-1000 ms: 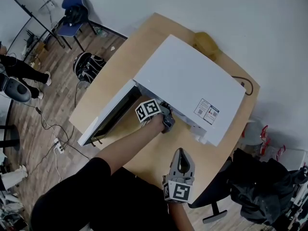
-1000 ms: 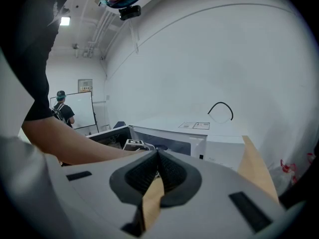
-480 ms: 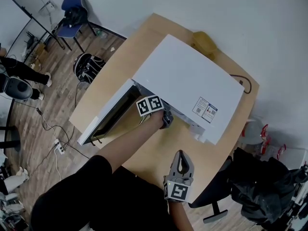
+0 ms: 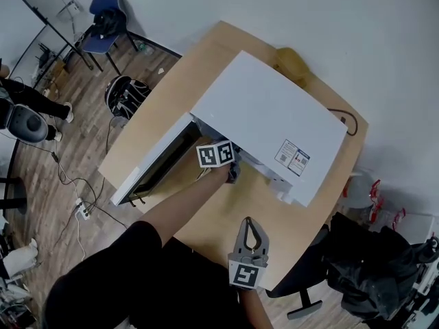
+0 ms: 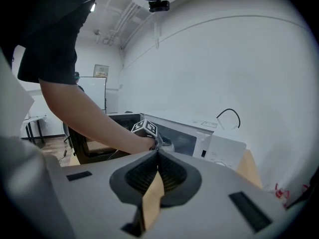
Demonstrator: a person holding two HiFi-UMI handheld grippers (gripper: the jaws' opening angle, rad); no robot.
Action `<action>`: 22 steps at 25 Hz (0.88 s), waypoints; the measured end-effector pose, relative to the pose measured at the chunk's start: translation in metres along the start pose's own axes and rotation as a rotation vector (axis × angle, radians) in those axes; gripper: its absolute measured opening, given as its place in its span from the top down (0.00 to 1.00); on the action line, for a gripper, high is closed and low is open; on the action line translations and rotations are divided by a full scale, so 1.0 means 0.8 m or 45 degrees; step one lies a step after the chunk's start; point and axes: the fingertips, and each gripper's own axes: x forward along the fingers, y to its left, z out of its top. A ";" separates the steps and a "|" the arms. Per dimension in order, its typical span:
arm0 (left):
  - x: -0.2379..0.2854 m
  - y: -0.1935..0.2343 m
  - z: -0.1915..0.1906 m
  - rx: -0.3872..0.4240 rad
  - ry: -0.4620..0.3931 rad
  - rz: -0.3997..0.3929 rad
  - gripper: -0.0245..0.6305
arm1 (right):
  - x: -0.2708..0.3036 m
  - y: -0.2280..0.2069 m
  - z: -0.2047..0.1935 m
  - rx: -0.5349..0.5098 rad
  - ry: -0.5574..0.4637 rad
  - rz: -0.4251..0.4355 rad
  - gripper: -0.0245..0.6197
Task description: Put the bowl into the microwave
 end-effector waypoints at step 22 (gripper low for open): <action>-0.014 0.021 0.022 0.257 -0.149 0.115 0.44 | 0.001 0.019 0.000 0.012 0.026 0.045 0.87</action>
